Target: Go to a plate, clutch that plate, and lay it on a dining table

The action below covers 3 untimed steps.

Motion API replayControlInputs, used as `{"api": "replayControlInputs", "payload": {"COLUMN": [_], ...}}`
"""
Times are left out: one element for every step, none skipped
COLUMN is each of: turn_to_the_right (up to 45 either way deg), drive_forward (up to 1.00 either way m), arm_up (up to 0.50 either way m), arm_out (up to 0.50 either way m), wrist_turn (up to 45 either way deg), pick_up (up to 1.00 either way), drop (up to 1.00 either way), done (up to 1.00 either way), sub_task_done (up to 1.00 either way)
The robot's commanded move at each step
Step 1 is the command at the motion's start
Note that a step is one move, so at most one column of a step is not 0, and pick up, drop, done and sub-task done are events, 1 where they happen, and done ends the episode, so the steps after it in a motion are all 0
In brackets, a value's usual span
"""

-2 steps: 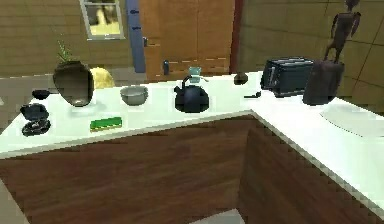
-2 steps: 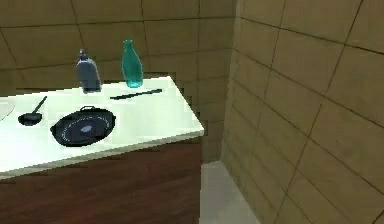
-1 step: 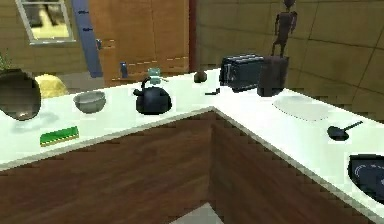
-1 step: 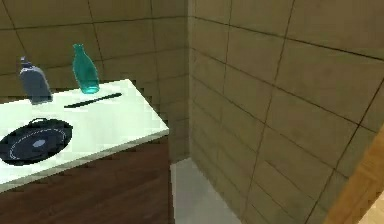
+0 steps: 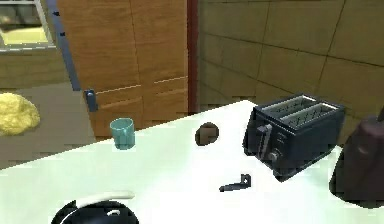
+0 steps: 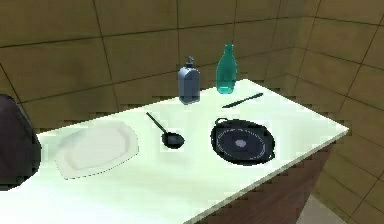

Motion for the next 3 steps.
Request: {"api": "replayControlInputs", "payload": {"turn_to_the_right": [-21.0, 0.0, 0.0], "drive_forward": [0.00, 0.00, 0.00], "arm_up": [0.00, 0.50, 0.38], "arm_out": [0.00, 0.00, 0.00], "wrist_turn": [0.0, 0.0, 0.0], "pick_up": [0.00, 0.00, 0.00], "drop": [0.00, 0.00, 0.00], "done": [0.00, 0.00, 0.00], "sub_task_done": [0.00, 0.00, 0.00]}}
